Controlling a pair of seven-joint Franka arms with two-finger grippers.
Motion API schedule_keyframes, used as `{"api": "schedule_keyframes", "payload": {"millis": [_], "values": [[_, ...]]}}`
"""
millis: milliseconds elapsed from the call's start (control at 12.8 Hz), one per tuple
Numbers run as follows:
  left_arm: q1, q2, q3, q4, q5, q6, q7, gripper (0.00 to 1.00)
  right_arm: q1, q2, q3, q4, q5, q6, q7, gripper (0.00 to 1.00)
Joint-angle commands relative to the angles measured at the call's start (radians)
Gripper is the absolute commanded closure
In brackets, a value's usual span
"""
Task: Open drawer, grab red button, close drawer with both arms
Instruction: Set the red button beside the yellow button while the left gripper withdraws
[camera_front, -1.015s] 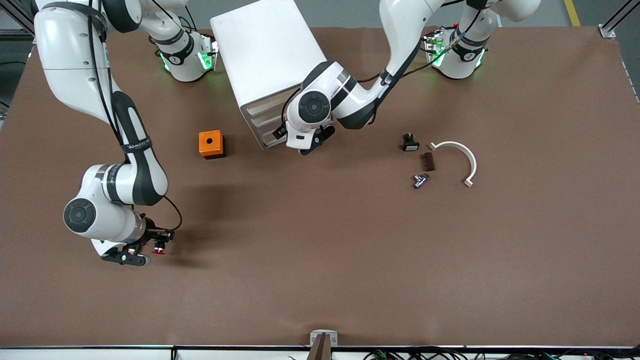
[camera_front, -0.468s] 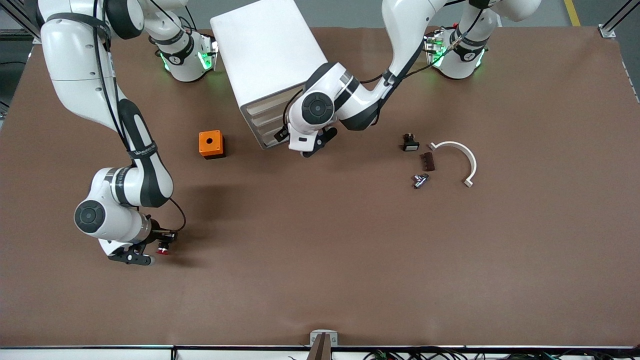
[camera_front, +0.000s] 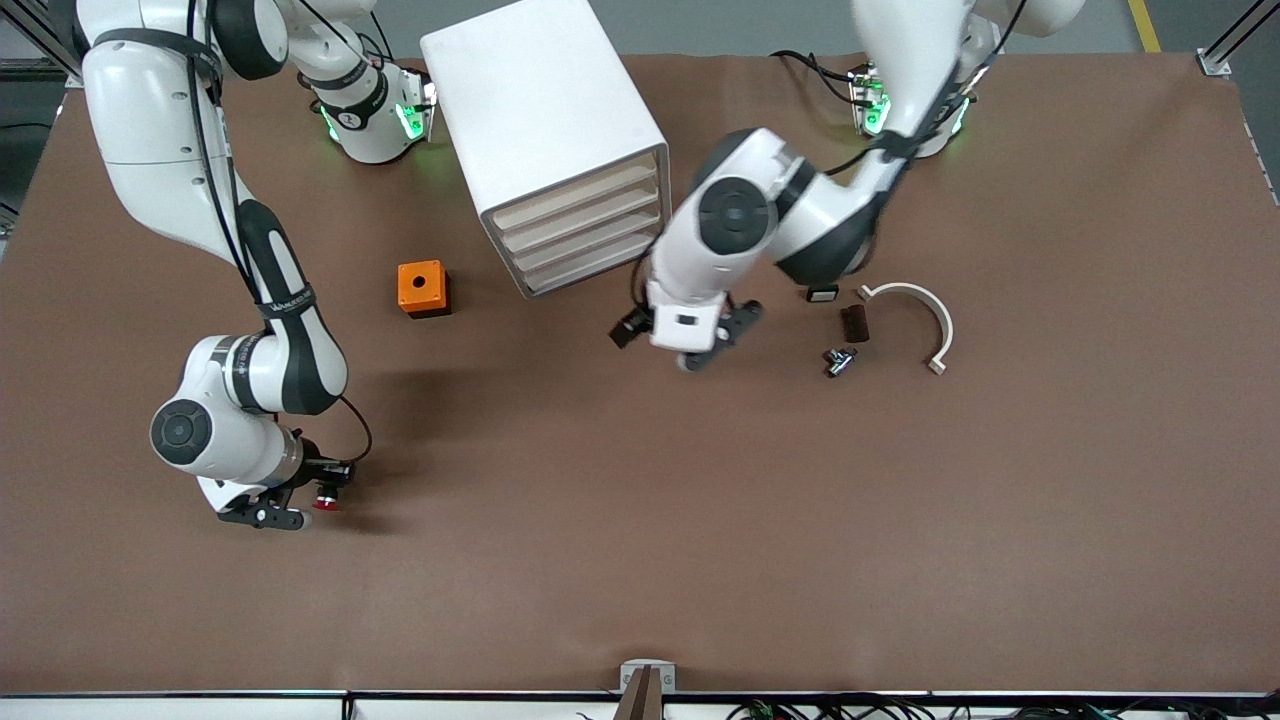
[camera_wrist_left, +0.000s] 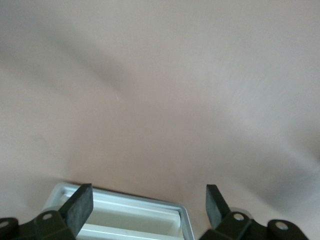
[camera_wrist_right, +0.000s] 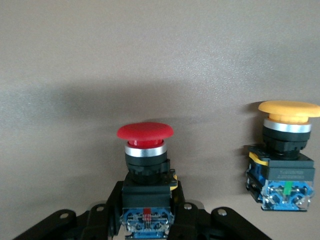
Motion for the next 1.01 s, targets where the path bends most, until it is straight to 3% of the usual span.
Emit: {"api": "schedule_keyframes", "payload": {"millis": [0,234,468,702,937], "values": [[0.121,-0.131,-0.006,-0.014,0.016,-0.177,0.166,0.01,-0.026,0.007,0.022,0.001,0.009,0.018,-0.026,0.0],[0.268,-0.24,-0.006,-0.016,0.019,-0.38,0.408,0.01,-0.028,0.006,0.022,0.006,0.009,0.017,-0.025,0.0],[0.405,-0.31,-0.007,-0.019,0.062,-0.493,0.637,0.01,-0.032,-0.004,0.021,0.012,0.008,0.01,-0.026,0.0],[0.509,-0.353,-0.007,-0.028,0.132,-0.532,0.827,0.01,-0.031,-0.04,0.021,0.014,0.0,-0.017,-0.039,0.0],[0.609,-0.396,-0.007,-0.048,0.168,-0.552,1.016,0.01,-0.046,-0.12,0.015,0.032,-0.004,-0.162,-0.115,0.0]]}}
